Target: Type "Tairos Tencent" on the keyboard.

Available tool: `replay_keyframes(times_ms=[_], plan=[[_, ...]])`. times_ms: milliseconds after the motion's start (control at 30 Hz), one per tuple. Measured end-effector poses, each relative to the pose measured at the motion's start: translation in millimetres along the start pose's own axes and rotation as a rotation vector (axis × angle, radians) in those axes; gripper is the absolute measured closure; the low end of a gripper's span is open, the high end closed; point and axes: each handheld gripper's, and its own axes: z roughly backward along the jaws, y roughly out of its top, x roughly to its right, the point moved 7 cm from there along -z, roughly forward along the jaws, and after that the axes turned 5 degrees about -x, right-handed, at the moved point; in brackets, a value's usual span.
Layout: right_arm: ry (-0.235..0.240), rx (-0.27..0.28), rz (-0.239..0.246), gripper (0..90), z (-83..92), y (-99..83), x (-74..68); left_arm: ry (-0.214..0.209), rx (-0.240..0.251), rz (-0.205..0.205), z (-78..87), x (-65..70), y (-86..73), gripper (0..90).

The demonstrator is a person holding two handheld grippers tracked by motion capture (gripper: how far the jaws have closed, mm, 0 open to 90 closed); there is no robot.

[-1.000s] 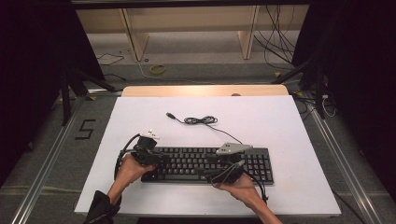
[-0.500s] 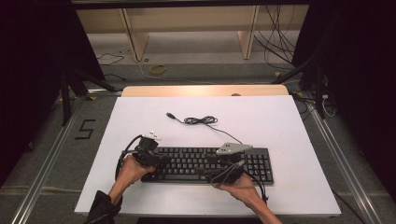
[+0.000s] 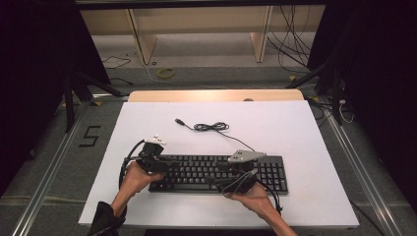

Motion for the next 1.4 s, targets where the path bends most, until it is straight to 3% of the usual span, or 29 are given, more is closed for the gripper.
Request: replay_keyframes(times_ms=[433,633,1400], plan=[[-0.005,-0.01,-0.001,36.1,-3.0,1.4,-0.5,-0.034,0.012,0.014,3.1,1.9,-1.3,45.5],[-0.009,-0.027,0.002,39.0,-8.0,2.7,-1.8,-0.042,0.035,0.021,7.0,1.6,-1.4,40.5],[-0.012,-0.147,0.026,87.5,-49.2,1.2,-6.5,-0.053,0.096,0.026,17.1,3.8,-3.1,36.2]])
